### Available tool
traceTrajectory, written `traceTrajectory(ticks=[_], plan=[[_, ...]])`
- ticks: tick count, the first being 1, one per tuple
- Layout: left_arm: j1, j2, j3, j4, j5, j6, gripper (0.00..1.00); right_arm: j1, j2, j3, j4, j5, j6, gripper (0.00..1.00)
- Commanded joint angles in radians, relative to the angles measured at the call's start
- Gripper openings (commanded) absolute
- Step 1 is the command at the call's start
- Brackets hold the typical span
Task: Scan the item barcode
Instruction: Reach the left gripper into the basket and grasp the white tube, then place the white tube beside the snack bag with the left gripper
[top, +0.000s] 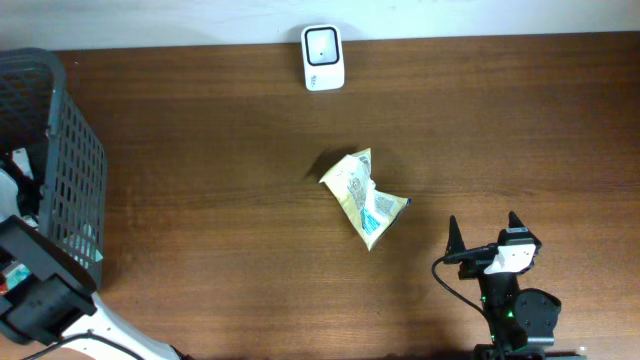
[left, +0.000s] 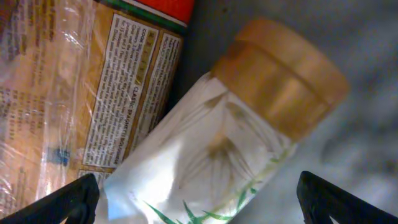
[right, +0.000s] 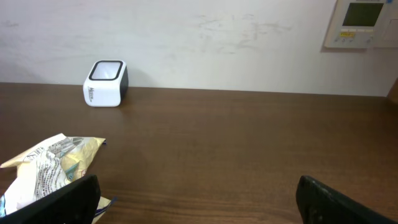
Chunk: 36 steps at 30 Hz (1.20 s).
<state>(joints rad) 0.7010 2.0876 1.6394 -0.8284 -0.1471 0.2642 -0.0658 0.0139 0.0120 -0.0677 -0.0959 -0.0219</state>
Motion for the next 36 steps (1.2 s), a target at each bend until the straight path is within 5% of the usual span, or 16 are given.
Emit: traceTrajectory(ticks=[1, 4, 7, 11, 14, 19, 27, 29, 32, 36], plan=[[0.009, 0.033, -0.017, 0.01, -0.011, 0.128, 1.0, -0.007, -0.006, -0.006, -0.004, -0.002, 0.011, 0.99], [0.009, 0.053, -0.022, 0.007, -0.01, 0.164, 0.94, -0.007, -0.006, -0.006, -0.004, -0.002, 0.011, 0.99], [0.009, 0.076, -0.022, 0.01, -0.008, 0.164, 0.49, -0.007, -0.006, -0.006, -0.004, -0.002, 0.011, 0.99], [0.009, 0.076, -0.022, 0.006, -0.007, 0.164, 0.15, -0.007, -0.006, -0.006, -0.004, -0.002, 0.011, 0.99], [0.009, 0.076, 0.009, -0.014, -0.007, 0.138, 0.02, -0.007, -0.006, -0.006, -0.003, -0.002, 0.011, 0.99], [0.006, 0.024, 0.353, -0.218, 0.003, -0.071, 0.0, -0.007, -0.006, -0.006, -0.003, -0.002, 0.011, 0.99], [-0.106, -0.303, 0.829, -0.264, 0.43, -0.233, 0.0, -0.007, -0.006, -0.006, -0.004, -0.002, 0.011, 0.99], [-0.186, -0.359, 0.837, -0.267, 0.49, -0.285, 0.0, -0.007, -0.006, -0.006, -0.004, -0.002, 0.011, 0.98], [-0.489, -0.367, 0.8, -0.423, 0.499, -0.321, 0.0, -0.007, -0.006, -0.006, -0.004, -0.002, 0.011, 0.99], [-0.775, -0.266, 0.493, -0.439, 0.499, -0.325, 0.0, -0.007, -0.006, -0.006, -0.003, -0.002, 0.011, 0.99]])
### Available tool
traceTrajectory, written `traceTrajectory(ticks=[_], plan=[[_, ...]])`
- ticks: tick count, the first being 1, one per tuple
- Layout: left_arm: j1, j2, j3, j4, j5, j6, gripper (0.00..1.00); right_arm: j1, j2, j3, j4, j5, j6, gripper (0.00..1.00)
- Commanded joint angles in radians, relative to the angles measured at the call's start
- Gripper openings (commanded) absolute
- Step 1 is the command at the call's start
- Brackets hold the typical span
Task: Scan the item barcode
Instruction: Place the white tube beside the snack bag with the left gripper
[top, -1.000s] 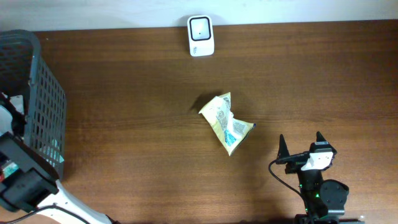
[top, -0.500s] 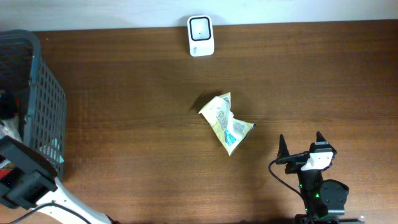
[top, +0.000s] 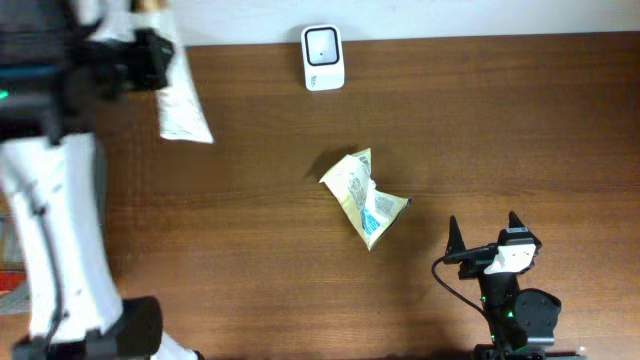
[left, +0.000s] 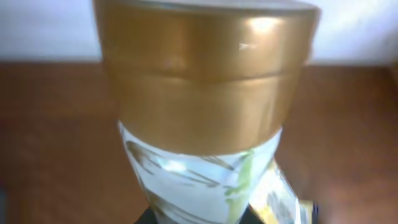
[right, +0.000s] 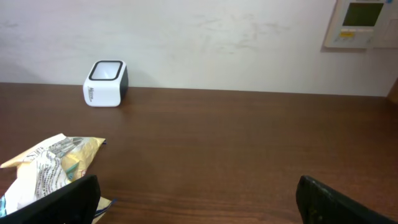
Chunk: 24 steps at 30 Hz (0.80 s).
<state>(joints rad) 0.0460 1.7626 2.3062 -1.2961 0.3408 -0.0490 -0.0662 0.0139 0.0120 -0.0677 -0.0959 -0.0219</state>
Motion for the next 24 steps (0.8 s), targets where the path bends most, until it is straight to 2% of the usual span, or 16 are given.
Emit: traceTrajectory(ticks=[1, 4, 7, 8, 9, 10, 11, 14, 17, 21, 24], plan=[[-0.156, 0.08, -0.239, 0.059, 0.011, -0.019, 0.0, -0.006, -0.006, -0.006, -0.004, -0.002, 0.011, 0.99], [-0.281, 0.177, -0.523, 0.263, 0.011, -0.105, 0.0, -0.006, -0.006, -0.006, -0.004, -0.002, 0.011, 0.99], [-0.362, 0.264, -0.629, 0.351, 0.011, -0.119, 0.0, -0.006, -0.006, -0.006, -0.003, -0.002, 0.011, 0.98], [-0.386, 0.293, -0.63, 0.357, 0.011, -0.118, 0.17, -0.006, -0.006, -0.006, -0.004, -0.002, 0.011, 0.99], [-0.403, 0.304, -0.63, 0.364, -0.016, -0.119, 0.61, -0.006, -0.006, -0.006, -0.004, -0.002, 0.011, 0.98], [-0.413, 0.304, -0.63, 0.365, -0.055, -0.119, 0.96, -0.006, -0.006, -0.006, -0.003, -0.002, 0.011, 0.99], [-0.418, 0.304, -0.63, 0.367, -0.08, -0.119, 0.99, -0.006, -0.006, -0.006, -0.004, -0.002, 0.011, 0.99], [-0.415, 0.296, -0.612, 0.379, -0.102, -0.119, 0.99, -0.006, -0.006, -0.006, -0.003, -0.002, 0.011, 0.99], [-0.361, 0.209, -0.491, 0.351, -0.158, -0.118, 0.99, -0.006, -0.006, -0.006, -0.003, -0.002, 0.011, 0.99], [-0.223, -0.044, -0.303, 0.311, -0.388, -0.117, 0.99, -0.006, -0.006, -0.006, -0.003, -0.002, 0.011, 0.99], [-0.077, -0.2, -0.298, 0.306, -0.576, -0.114, 0.99, -0.006, -0.006, -0.006, -0.003, -0.002, 0.011, 0.99]])
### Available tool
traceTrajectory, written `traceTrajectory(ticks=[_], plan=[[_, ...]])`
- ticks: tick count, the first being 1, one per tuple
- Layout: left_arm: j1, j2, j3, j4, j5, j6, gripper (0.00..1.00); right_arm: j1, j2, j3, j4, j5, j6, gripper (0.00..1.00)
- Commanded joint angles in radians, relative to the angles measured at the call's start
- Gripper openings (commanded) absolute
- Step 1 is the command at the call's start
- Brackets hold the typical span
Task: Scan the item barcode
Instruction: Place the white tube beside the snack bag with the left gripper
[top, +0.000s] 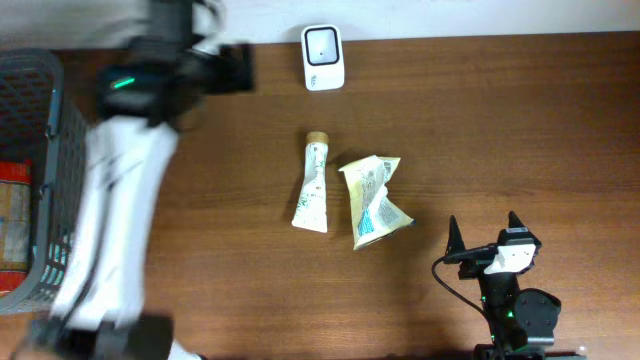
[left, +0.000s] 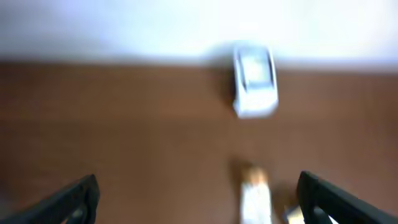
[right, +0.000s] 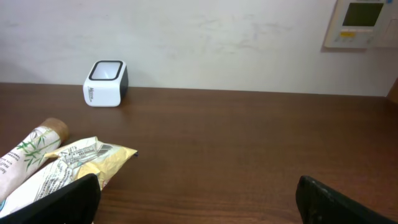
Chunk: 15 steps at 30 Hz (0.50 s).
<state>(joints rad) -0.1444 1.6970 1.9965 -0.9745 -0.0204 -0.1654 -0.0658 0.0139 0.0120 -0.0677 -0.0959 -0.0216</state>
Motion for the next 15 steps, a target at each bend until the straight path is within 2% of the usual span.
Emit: traceTrajectory(ticks=[1, 5, 8, 10, 12, 15], plan=[[0.159, -0.154, 0.012, -0.029, -0.238, 0.002, 0.99, -0.007, -0.006, -0.006, -0.004, -0.002, 0.01, 0.99], [0.54, -0.159, -0.019, -0.063, -0.28, -0.066, 0.99, -0.007, -0.006, -0.006, -0.003, -0.002, 0.01, 0.99], [0.724, -0.09, -0.124, -0.045, -0.278, -0.066, 0.99, -0.007, -0.006, -0.006, -0.003, -0.002, 0.01, 0.99], [0.77, -0.069, -0.182, -0.01, -0.277, -0.051, 1.0, -0.007, -0.006, -0.006, -0.003, -0.002, 0.01, 0.99], [0.807, -0.022, -0.28, 0.116, -0.202, 0.199, 0.99, -0.007, -0.006, -0.006, -0.003, -0.002, 0.01, 0.99], [0.826, 0.074, -0.378, 0.219, -0.193, 0.5, 1.0, -0.007, -0.006, -0.006, -0.004, -0.002, 0.01, 0.99]])
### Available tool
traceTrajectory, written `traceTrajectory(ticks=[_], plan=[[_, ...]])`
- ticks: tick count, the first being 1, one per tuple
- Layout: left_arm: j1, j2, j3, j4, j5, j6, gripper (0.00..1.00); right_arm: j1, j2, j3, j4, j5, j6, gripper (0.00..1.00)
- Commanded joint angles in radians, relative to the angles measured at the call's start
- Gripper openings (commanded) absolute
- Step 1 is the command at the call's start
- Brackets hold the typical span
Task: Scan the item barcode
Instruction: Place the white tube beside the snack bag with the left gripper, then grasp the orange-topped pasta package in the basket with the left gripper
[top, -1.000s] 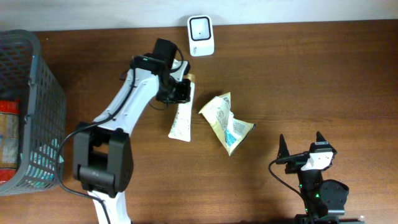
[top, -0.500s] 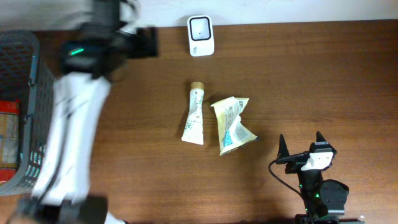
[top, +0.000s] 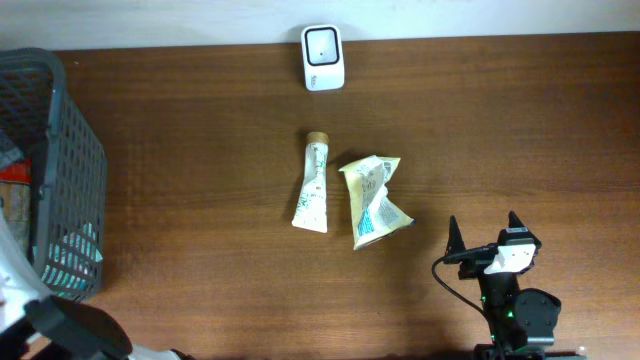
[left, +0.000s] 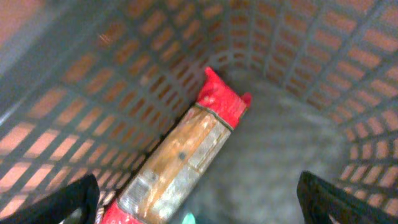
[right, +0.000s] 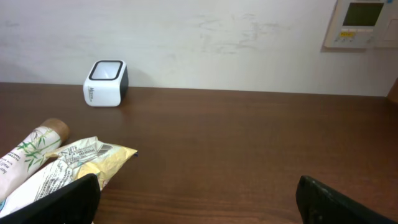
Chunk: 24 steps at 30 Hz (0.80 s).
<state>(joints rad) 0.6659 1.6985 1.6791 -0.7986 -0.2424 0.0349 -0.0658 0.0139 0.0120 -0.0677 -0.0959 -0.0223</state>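
Observation:
The white scanner (top: 323, 44) stands at the table's far edge, also seen in the right wrist view (right: 106, 75). A white tube with a gold cap (top: 312, 182) lies mid-table, touching a crumpled yellow packet (top: 373, 198). My left gripper (left: 199, 202) is open inside the grey basket (left: 292, 43), above a packet with red ends (left: 180, 152). My right gripper (right: 199, 199) rests open near the front edge (top: 485, 232), with the tube (right: 28, 155) and the yellow packet (right: 74, 158) to its left.
The grey mesh basket (top: 70, 160) stands at the table's left end with several packaged items inside. My left arm's base (top: 70, 330) shows at the front left corner. A wall panel (right: 360, 22) hangs behind the table.
My left gripper, which was open over the table facing the scanner, is now open inside the basket above the red-ended packet. The tube, the yellow packet and the right arm have not moved.
My left gripper stood open around the tube in the basket. Then it held the tube over the table's far left. Then the tube lay beside the yellow packet, which had shifted, and the gripper was open. Now the gripper is back in the basket.

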Motion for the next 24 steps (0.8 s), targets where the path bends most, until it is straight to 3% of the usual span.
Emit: traceTrajectory(ticks=[1, 4, 7, 11, 18, 20, 21, 23, 24], plan=[[0.026, 0.118, -0.07, 0.053, 0.029, 0.34, 1.0, -0.007, -0.006, -0.006, -0.004, -0.002, 0.011, 0.99], [0.056, 0.235, -0.071, 0.103, 0.044, 0.362, 0.99, -0.007, -0.006, -0.006, -0.004, -0.002, 0.011, 0.99], [0.069, 0.33, -0.071, 0.107, 0.04, 0.544, 0.99, -0.007, -0.006, -0.006, -0.003, -0.002, 0.011, 0.99], [0.082, 0.401, -0.071, 0.127, -0.076, 0.546, 0.99, -0.007, -0.006, -0.006, -0.004, -0.002, 0.011, 0.99], [0.109, 0.494, -0.072, 0.154, -0.094, 0.541, 1.0, -0.007, -0.006, -0.006, -0.003, -0.002, 0.011, 0.99], [0.109, 0.517, -0.074, 0.148, -0.079, 0.53, 0.71, -0.007, -0.006, -0.006, -0.004, -0.002, 0.011, 0.98], [0.108, 0.519, -0.074, 0.148, -0.04, 0.53, 0.35, -0.007, -0.006, -0.006, -0.003, -0.002, 0.011, 0.99], [0.108, 0.519, -0.074, 0.148, -0.042, 0.53, 0.14, -0.007, -0.006, -0.006, -0.003, -0.002, 0.011, 0.99], [0.107, 0.519, -0.074, 0.147, -0.041, 0.53, 0.09, -0.007, -0.006, -0.006, -0.004, -0.002, 0.011, 0.99]])
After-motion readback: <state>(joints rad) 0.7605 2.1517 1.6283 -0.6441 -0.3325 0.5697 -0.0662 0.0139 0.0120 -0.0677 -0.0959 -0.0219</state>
